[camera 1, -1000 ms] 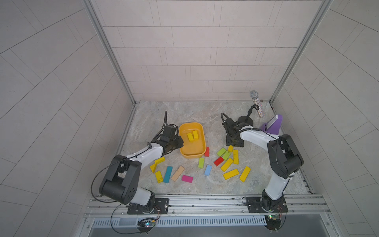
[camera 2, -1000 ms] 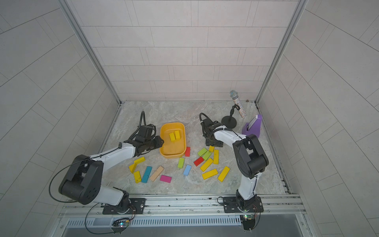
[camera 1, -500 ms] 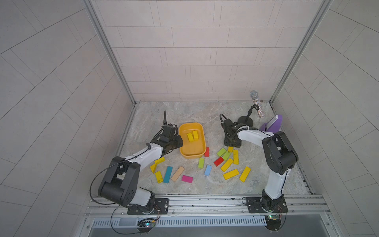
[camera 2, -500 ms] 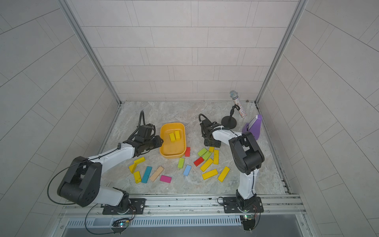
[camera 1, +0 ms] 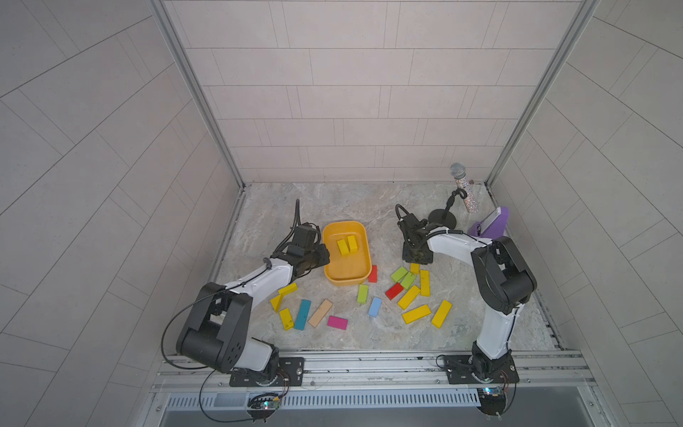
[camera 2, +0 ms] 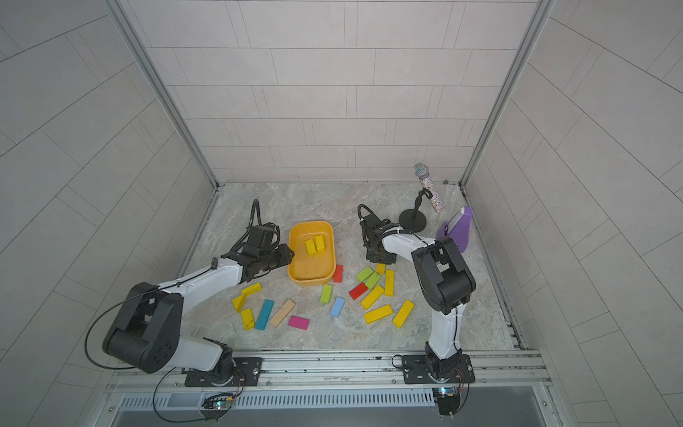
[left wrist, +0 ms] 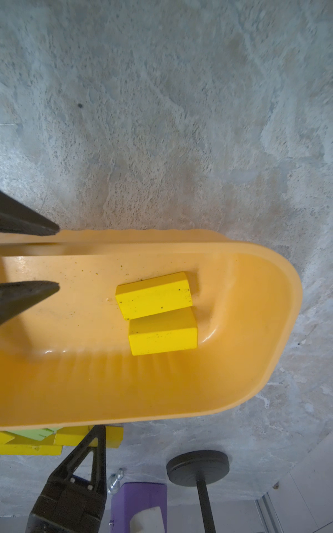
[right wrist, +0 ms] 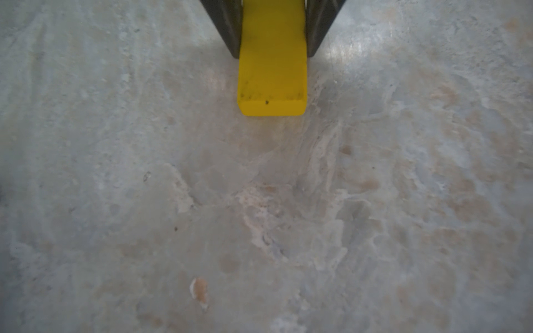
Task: Pick out the yellow building blocks
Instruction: Pick up the building block from the center of the board.
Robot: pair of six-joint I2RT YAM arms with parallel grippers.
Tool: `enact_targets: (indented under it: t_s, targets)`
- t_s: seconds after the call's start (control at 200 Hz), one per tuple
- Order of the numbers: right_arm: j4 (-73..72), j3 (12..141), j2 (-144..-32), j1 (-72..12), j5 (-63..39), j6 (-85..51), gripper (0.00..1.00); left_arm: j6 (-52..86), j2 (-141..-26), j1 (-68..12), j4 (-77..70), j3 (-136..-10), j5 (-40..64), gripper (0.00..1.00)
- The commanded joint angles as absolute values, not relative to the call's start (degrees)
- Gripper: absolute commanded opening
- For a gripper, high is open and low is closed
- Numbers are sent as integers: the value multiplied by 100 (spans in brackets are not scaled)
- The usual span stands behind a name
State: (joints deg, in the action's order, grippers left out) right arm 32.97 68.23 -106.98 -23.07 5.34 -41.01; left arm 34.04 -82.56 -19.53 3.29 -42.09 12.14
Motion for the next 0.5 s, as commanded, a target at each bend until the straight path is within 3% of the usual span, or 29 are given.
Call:
enact_targets:
  t_s: [0.0,0.15,0.495]
  targets:
    - [3406,6744,-10844,-2280,519,-4158,28,3384,-8121,-1939,277,-4184,1112,32]
    - [3470,6815,-10600,-2292,567,-4065,18,3427,-8145,-1931,246,-4150,1135,32]
    - [4106,7565,-9827,-2637,863,-3571,15,3629,-8270,-1864,135,-4096,1213,37]
